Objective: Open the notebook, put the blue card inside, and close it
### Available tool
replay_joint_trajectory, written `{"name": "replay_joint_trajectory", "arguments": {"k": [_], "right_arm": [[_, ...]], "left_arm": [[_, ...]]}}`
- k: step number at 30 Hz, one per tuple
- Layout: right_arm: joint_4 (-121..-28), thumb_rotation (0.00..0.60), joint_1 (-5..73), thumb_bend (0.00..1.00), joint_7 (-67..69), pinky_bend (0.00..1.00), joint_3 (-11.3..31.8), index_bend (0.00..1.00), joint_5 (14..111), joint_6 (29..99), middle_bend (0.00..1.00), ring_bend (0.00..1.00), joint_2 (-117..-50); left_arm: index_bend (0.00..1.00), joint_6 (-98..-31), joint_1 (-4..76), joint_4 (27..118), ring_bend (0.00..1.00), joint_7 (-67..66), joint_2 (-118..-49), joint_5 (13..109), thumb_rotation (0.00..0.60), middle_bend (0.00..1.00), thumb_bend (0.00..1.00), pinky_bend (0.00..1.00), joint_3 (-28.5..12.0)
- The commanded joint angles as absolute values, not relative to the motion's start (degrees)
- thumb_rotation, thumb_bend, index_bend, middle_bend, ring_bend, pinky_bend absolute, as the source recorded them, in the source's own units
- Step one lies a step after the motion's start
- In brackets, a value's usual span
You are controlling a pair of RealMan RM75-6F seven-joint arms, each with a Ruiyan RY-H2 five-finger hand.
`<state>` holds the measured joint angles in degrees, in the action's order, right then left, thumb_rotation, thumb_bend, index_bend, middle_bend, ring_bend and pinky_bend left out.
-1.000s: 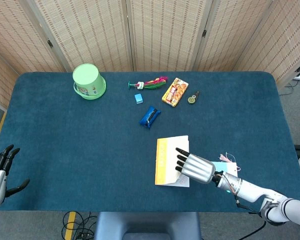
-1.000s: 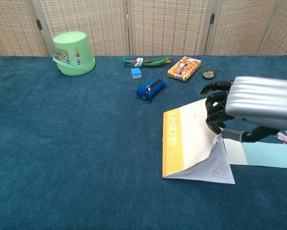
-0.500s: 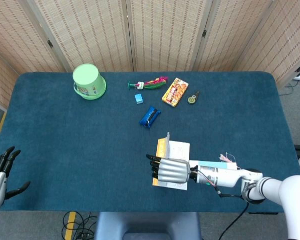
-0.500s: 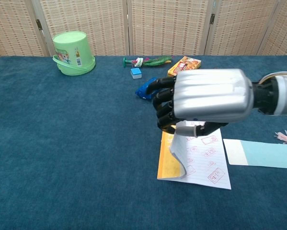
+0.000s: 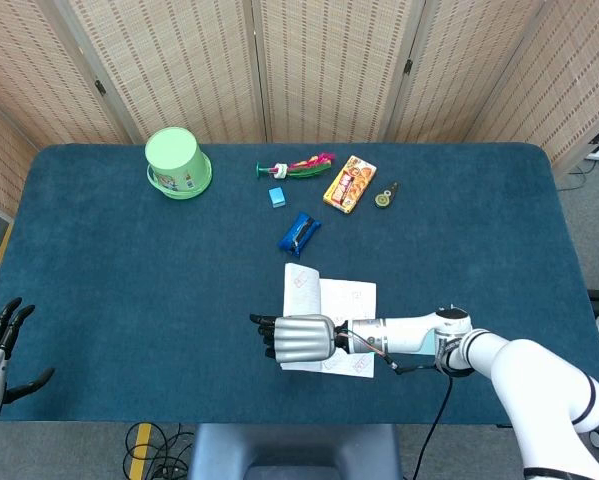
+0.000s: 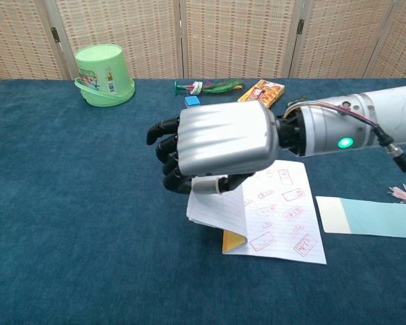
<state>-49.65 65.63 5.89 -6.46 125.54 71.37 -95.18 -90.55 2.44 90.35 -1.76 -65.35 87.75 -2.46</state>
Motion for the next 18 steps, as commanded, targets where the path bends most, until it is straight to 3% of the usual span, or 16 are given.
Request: {"name": "replay_joint_trajectory", "arguments": {"k": [1,18], "right_arm": [[-45.9,0.600,67.8,0.43,8.3,0.20,-6.5,0.82,125.5,72.7,0.57,0.36,-98.0],[-33.7,0.600,71.3,0.41,15.1,0.22,-7.1,0.82,120.7,72.8,0.55,0.36,-108.7]], "left_arm": [[0.14,-90.4,2.4,90.4,0.18,-1.5,-65.2,87.7,0.600,0.09,0.17,0.22,-2.4],[0.14,-89.5,2.4,90.5,0.18,-1.3,-64.8,87.4,0.600,0.09,0.17,0.22,-2.2]]}}
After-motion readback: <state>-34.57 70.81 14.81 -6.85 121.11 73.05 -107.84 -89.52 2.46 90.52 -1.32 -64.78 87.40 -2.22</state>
